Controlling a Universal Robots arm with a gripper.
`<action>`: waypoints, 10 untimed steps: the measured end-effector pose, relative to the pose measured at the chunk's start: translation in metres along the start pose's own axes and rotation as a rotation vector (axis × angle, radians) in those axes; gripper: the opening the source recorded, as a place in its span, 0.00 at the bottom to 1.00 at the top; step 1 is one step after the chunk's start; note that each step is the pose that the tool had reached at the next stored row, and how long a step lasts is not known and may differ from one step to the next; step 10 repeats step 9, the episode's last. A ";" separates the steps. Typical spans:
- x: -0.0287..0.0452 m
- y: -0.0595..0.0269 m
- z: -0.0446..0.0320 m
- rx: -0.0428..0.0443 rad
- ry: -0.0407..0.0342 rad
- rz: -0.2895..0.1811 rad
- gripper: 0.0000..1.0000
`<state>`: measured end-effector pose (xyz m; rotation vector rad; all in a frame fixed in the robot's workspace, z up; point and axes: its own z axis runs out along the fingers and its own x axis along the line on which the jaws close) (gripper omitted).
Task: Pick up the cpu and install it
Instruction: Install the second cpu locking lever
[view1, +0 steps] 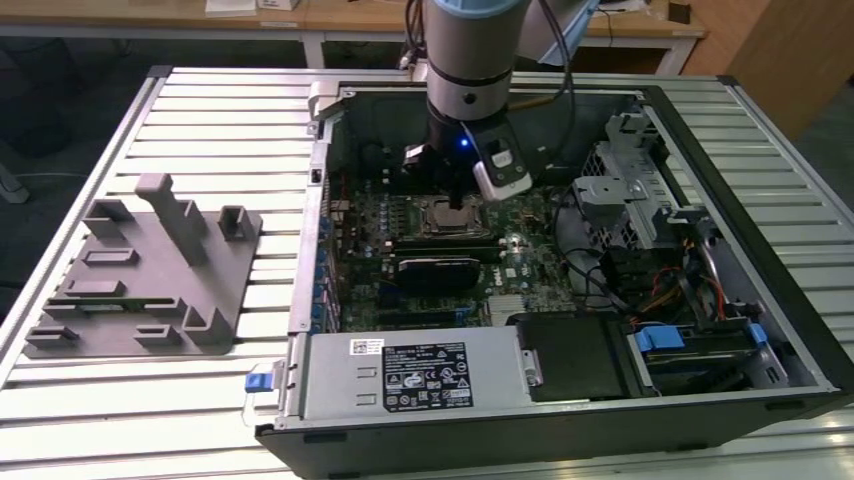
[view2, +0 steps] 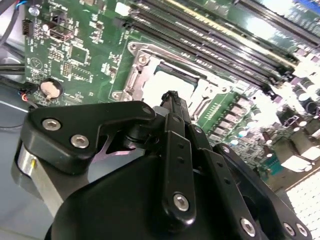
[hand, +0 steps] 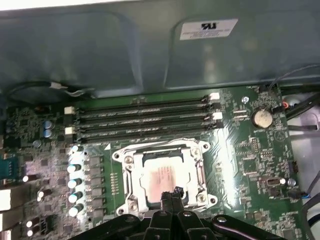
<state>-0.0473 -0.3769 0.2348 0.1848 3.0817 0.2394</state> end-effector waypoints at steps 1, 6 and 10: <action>-0.0011 0.0013 0.0003 0.0015 -0.0001 0.000 0.11; -0.0028 0.0030 0.0006 0.0029 0.0003 0.000 0.11; -0.0028 0.0030 0.0006 0.0029 0.0004 0.000 0.11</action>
